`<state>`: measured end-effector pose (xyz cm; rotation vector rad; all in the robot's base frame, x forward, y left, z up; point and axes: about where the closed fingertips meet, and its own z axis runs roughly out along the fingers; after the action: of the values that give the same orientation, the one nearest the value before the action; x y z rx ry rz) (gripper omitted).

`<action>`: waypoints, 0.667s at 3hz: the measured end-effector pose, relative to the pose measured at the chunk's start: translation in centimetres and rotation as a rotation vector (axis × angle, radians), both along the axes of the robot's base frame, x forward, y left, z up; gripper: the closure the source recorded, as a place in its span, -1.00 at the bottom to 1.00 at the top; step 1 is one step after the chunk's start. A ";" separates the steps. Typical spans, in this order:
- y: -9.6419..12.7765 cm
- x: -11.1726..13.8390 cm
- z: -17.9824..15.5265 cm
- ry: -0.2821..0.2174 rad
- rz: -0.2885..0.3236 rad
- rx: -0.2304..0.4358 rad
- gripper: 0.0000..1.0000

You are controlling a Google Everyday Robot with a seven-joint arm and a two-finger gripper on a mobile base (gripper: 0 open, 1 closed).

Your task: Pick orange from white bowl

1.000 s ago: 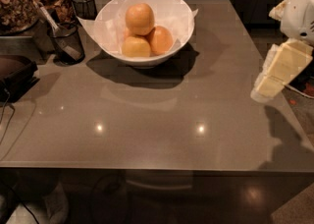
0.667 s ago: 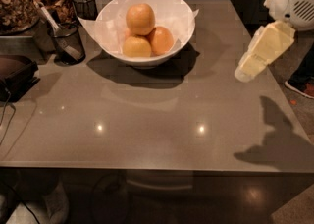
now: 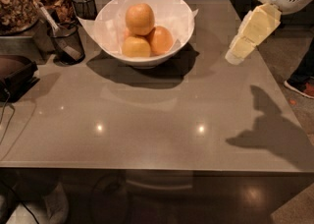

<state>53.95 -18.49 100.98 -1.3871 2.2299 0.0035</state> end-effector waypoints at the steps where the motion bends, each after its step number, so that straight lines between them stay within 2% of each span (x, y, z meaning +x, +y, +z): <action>1: 1.0 1.4 -1.1 -0.009 -0.017 0.099 -1.00; 2: 4.4 5.2 -1.0 -0.041 0.013 0.287 -1.00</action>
Offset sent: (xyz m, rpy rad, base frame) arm 0.1039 0.0794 0.0054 0.5245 -0.0938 0.0514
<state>59.18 -14.11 99.94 -1.2335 2.0902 0.2859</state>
